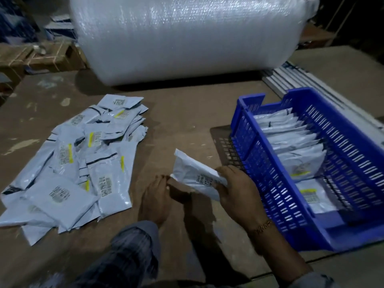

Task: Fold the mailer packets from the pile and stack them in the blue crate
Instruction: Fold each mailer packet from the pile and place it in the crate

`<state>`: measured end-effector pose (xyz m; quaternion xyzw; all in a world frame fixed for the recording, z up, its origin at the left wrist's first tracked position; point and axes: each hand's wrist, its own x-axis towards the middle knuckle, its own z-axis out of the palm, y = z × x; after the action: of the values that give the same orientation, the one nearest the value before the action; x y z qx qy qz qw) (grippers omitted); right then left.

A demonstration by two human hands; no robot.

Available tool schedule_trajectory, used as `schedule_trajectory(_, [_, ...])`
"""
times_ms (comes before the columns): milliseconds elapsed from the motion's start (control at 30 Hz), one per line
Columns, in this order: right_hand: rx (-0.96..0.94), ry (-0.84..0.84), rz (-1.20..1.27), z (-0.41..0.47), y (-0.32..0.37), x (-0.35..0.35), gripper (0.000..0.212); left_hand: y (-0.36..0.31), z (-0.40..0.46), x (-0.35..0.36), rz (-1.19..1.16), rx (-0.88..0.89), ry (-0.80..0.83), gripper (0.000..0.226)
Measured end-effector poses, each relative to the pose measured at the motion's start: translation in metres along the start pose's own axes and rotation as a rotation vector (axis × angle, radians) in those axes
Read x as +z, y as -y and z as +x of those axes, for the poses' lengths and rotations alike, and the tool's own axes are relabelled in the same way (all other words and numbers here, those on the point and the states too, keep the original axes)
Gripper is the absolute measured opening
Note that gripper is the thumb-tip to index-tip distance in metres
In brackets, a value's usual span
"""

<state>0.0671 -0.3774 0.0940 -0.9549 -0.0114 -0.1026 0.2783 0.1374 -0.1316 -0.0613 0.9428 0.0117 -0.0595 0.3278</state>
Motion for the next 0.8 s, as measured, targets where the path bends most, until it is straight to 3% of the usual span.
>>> schedule_trajectory(100, [-0.026, -0.094, 0.056, 0.006, -0.008, -0.038, 0.025, -0.033, 0.015, 0.013, 0.105, 0.031, 0.065, 0.050])
schedule_trajectory(200, [-0.071, -0.142, 0.095, 0.012, -0.019, -0.082, 0.021, -0.068, 0.025, 0.033, 0.114, -0.004, 0.134, 0.041])
schedule_trajectory(333, [-0.059, -0.201, 0.103, 0.010, -0.036, -0.143, 0.027, -0.082, 0.035, 0.066, 0.302, -0.049, 0.251, 0.071])
schedule_trajectory(533, [0.110, -0.216, 0.024, -0.004, -0.111, -0.220, 0.034, -0.093, 0.029, 0.099, 0.354, -0.010, 0.084, 0.070])
schedule_trajectory(667, [0.177, -0.026, -0.116, -0.012, -0.181, -0.253, 0.034, -0.092, 0.020, 0.110, 0.391, 0.035, -0.082, 0.069])
schedule_trajectory(800, [0.203, 0.413, -0.315, -0.012, -0.242, -0.257, 0.043, -0.092, 0.016, 0.120, 0.421, 0.039, -0.155, 0.065])
